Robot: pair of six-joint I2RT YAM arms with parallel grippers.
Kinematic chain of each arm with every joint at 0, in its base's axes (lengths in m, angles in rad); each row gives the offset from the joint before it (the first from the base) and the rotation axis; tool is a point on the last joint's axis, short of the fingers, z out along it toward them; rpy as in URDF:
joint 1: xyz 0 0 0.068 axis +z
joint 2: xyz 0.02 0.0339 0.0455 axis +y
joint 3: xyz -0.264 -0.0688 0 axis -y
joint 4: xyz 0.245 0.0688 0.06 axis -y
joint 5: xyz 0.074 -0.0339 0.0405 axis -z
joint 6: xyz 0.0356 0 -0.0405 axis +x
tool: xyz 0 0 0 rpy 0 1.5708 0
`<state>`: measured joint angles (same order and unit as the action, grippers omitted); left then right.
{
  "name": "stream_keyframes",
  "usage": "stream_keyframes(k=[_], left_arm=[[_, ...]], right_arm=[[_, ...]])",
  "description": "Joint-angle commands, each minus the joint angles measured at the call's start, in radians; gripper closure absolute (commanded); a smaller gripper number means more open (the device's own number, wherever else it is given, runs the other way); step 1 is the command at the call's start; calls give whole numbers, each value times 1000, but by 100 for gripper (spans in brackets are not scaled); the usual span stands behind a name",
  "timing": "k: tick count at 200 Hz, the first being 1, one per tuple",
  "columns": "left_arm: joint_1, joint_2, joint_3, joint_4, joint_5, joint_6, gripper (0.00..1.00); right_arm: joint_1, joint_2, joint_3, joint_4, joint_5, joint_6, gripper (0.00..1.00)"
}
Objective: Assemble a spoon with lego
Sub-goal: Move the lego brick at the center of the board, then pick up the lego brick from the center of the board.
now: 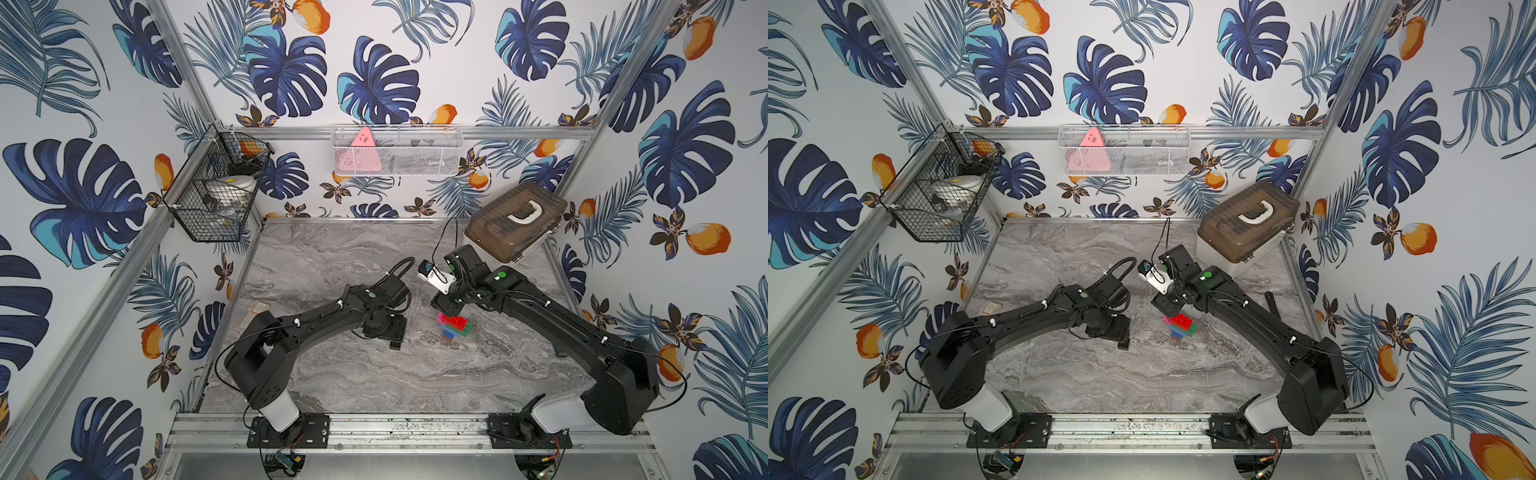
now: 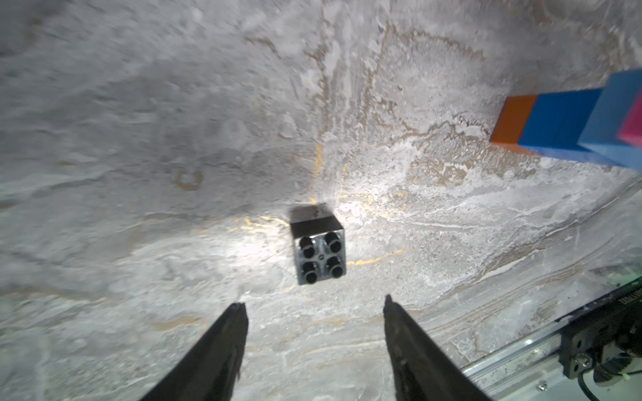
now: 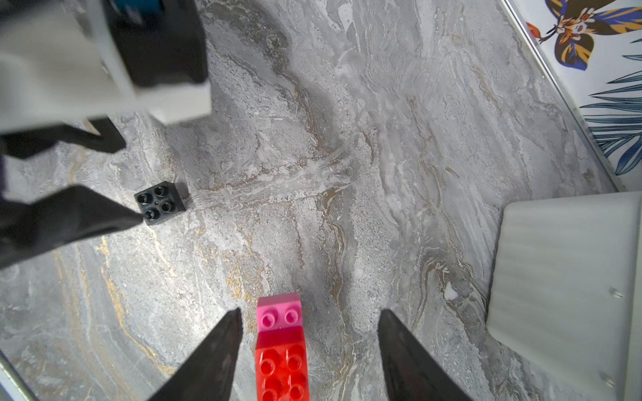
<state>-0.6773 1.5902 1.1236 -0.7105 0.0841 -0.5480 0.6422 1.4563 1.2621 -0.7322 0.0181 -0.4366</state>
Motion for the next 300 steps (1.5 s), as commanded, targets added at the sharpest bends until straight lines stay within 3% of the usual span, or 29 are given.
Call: stream_keyframes(k=[1, 38, 83, 125, 202, 300], left_arm=[[79, -103, -29, -107, -23, 68, 30], [221, -223, -4, -215, -21, 160, 27], [276, -347, -75, -229, 2, 159, 27], [280, -403, -139, -200, 42, 119, 28], [281, -424, -154, -200, 53, 111, 28], [280, -432, -171, -193, 55, 101, 28]], right_arm=[[39, 15, 20, -48, -9, 25, 34], [218, 115, 25, -34, 1, 131, 35], [322, 274, 32, 21, -39, 254, 36], [356, 355, 29, 65, -45, 271, 37], [375, 446, 81, 54, 66, 234, 40], [377, 499, 96, 66, 73, 203, 51]])
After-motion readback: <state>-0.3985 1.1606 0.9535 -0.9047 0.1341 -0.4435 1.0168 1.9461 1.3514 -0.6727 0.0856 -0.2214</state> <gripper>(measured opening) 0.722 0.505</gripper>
